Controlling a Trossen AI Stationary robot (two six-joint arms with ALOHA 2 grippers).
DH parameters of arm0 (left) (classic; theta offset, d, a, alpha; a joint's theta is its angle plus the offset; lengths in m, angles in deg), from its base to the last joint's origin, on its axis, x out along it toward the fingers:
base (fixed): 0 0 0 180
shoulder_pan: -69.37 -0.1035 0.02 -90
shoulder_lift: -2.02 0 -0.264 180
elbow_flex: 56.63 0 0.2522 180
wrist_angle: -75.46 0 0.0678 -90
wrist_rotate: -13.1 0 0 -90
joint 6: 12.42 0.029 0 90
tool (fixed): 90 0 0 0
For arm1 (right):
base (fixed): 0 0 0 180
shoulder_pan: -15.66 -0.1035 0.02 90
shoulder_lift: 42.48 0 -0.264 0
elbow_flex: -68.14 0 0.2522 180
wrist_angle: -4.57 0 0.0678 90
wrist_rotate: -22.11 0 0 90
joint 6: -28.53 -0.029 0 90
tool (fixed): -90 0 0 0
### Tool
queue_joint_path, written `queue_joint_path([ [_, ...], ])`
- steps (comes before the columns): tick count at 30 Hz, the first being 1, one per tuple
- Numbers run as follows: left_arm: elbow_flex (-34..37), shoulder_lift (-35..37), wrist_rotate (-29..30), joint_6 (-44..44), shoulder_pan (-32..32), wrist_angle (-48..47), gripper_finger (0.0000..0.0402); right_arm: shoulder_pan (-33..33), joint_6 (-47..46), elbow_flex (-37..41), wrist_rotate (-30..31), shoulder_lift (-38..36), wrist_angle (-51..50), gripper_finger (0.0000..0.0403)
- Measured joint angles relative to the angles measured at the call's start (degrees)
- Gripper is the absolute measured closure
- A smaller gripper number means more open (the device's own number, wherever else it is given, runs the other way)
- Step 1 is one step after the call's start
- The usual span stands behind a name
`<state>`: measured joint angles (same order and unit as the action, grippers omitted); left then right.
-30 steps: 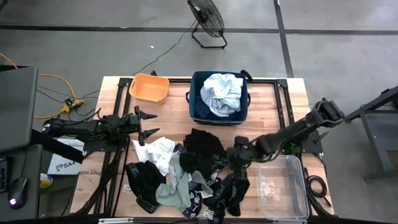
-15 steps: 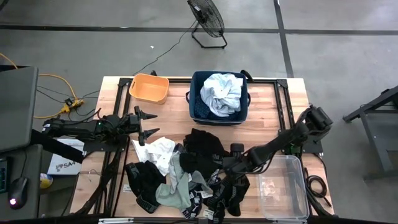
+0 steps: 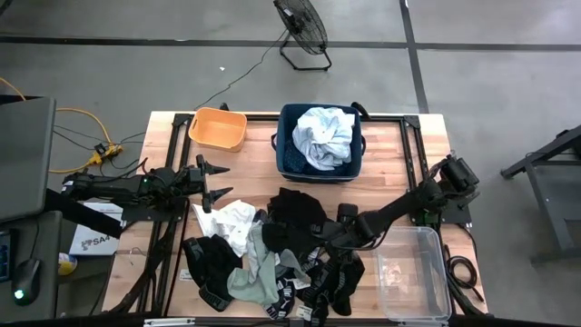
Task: Pick & Place Cloths
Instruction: Put the black boxer shorts into the transparent bin
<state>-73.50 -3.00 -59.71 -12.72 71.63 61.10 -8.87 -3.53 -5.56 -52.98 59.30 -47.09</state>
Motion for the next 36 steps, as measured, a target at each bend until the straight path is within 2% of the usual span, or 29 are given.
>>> queue_joint_path([
  [5,0.0,0.0,0.0,0.0,0.0,0.01,0.0096,2.32,-2.85,0.0,-2.54,0.0,-3.87,0.0165],
  [8,0.0,0.02,0.0,0.0,0.0,0.0,0.0096,3.31,-2.9,0.0,-5.16,0.0,-4.02,0.0187],
  [14,0.0,0.0,0.0,0.0,0.0,0.0,0.0096,5.11,-2.83,0.0,-9.58,-0.02,-4.31,0.0273],
  [20,0.0,0.0,0.0,0.0,-0.01,0.0,0.0096,6.12,-3.94,0.0,-12.37,-0.33,-4.72,0.0386],
  [27,0.0,0.0,0.0,0.0,0.0,0.0,0.0096,5.86,-8.4,-0.6,-11.71,-5.16,-6.45,0.0397],
  [36,0.0,0.0,0.0,0.0,-0.01,0.0,0.0096,2.42,-14.04,-7.68,-6.18,-13.71,-19.6,0.0398],
])
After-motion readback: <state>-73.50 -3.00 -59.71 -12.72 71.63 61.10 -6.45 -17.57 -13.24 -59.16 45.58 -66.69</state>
